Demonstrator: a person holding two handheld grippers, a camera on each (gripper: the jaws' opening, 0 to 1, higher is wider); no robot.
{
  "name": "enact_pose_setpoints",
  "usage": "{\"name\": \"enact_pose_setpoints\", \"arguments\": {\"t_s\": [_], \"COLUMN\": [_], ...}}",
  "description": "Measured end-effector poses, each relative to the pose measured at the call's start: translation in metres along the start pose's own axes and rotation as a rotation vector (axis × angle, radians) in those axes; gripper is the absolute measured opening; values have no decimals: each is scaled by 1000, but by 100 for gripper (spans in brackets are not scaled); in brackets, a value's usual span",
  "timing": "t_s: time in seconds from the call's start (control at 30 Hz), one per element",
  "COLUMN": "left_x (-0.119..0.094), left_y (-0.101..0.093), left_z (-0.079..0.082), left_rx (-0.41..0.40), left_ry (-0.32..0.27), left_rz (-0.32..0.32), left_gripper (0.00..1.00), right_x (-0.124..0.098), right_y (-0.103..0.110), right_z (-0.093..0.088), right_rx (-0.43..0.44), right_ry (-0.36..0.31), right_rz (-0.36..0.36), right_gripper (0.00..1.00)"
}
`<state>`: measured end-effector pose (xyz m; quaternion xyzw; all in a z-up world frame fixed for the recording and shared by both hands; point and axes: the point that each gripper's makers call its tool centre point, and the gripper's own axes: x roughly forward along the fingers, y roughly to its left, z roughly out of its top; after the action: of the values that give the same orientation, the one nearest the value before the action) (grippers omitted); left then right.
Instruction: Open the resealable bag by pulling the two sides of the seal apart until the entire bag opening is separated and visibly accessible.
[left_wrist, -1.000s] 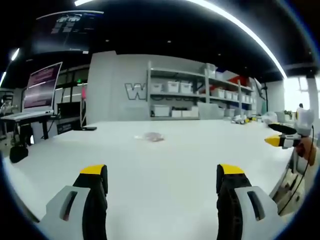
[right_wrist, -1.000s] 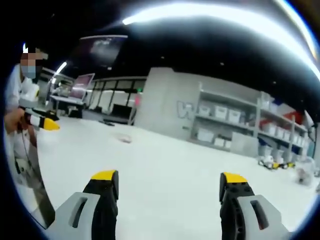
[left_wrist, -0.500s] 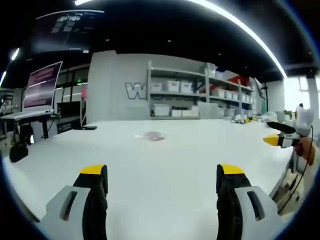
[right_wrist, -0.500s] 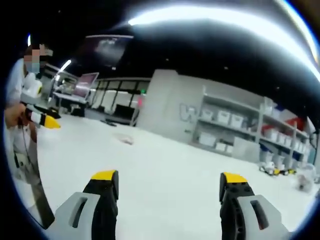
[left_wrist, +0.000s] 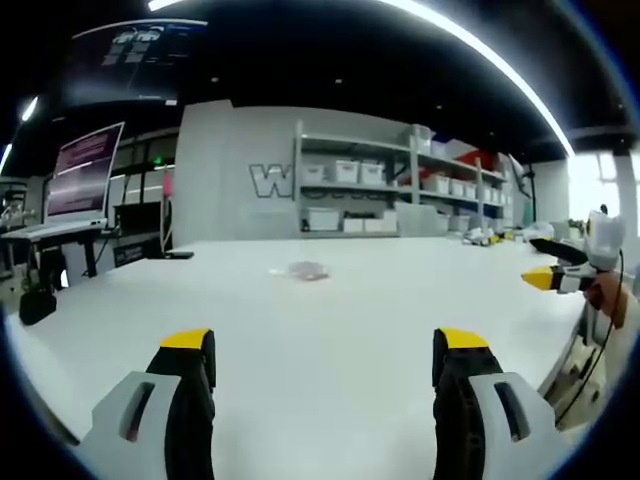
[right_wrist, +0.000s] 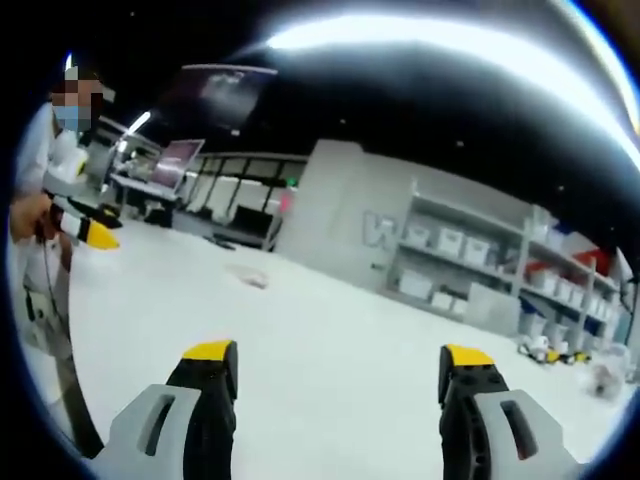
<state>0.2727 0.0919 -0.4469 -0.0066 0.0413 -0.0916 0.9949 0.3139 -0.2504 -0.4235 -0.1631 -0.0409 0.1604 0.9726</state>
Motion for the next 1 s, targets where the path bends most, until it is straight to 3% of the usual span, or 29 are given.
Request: {"name": "enact_pose_setpoints", "arguments": {"t_s": [0.4,0.73,1.0], "left_x": [0,0,0], "left_y": [0,-1,-1], "left_z": [-1,-1,-2], "left_rx": [-1,-2,-3], "left_ry": [2,4,7], "left_rz": [0,-3,-3], "left_gripper": [89,89,89], "right_x": [6,15,19], "right_y": [2,8,13], "right_z": [2,8,11], "right_rx": [-50,-175,-195], "right_ry": [-3,-11,-20], "right_rz": [14,29,46], "right_gripper": [82,81,81]}}
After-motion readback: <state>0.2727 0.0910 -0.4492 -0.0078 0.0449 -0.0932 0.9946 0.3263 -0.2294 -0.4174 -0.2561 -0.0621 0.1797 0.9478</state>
